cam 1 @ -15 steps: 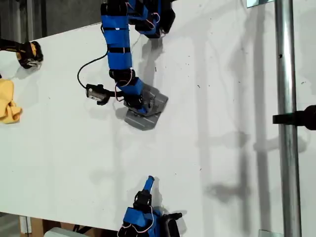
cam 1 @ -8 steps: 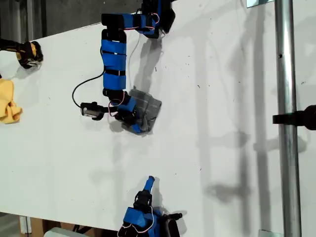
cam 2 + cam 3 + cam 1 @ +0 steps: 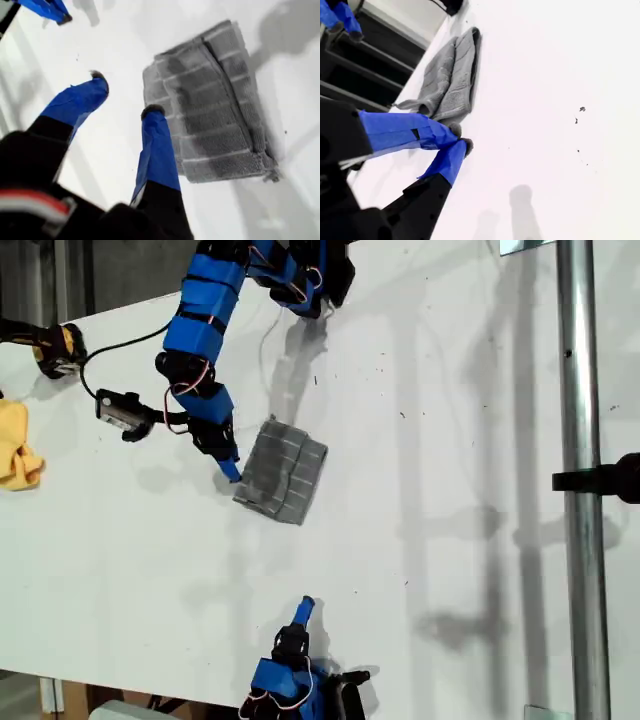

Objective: Grasp corners of a towel and fold twice.

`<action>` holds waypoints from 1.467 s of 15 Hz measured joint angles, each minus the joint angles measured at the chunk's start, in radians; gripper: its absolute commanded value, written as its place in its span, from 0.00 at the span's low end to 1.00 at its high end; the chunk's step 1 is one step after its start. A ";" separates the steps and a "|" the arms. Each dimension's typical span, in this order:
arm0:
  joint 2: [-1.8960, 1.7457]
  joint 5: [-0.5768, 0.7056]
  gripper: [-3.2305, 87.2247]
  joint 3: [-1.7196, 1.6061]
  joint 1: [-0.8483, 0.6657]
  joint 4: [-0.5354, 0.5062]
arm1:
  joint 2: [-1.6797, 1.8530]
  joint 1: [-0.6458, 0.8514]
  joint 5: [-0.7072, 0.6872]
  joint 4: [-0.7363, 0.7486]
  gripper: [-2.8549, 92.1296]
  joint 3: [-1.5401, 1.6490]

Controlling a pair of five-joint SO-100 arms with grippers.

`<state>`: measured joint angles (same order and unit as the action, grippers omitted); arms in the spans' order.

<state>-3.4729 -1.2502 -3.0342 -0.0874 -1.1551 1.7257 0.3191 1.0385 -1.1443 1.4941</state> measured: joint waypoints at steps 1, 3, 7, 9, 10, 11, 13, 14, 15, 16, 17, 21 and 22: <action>0.000 0.002 0.04 -0.009 0.002 0.008 | 0.109 -0.002 0.008 -0.058 0.07 0.087; 0.000 0.043 0.06 -0.032 0.008 0.035 | 0.328 -0.064 0.080 -0.137 0.05 0.308; 0.000 0.040 0.02 -0.067 0.025 0.058 | 0.927 -0.305 0.439 -0.141 0.03 0.957; 0.000 0.037 0.03 -0.077 0.029 0.063 | 1.356 -0.414 0.583 -0.195 0.03 1.239; 0.000 0.037 0.05 -0.080 0.029 0.063 | 1.496 -0.451 0.637 -0.253 0.03 1.312; 0.000 0.032 0.06 -0.080 0.031 0.061 | 1.529 -0.460 0.669 -0.275 0.06 1.341; 0.000 -0.055 0.06 -0.080 0.032 0.005 | 1.552 -0.456 0.676 -0.282 0.13 1.361; 0.000 -0.132 0.06 -0.080 0.032 -0.071 | 1.554 -0.456 0.676 -0.282 0.13 1.364; 0.000 -0.106 0.06 -0.080 0.032 -0.115 | 1.557 -0.437 0.676 -0.282 0.13 1.364; 0.000 0.032 0.06 -0.080 0.032 -0.124 | 1.557 -0.394 0.657 -0.287 0.13 1.364; 0.000 0.206 0.06 -0.080 0.034 -0.127 | 1.557 -0.377 0.620 -0.293 0.13 1.364; 0.000 0.305 0.06 -0.080 0.035 -0.127 | 1.557 -0.302 0.474 -0.311 0.13 1.364; 0.000 0.305 0.06 -0.080 0.035 -0.127 | 1.557 -0.299 0.474 -0.311 0.13 1.364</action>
<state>-3.4729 -0.9449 -3.1140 -0.0522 -1.2824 3.2827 0.0199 1.5125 -1.4557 2.8578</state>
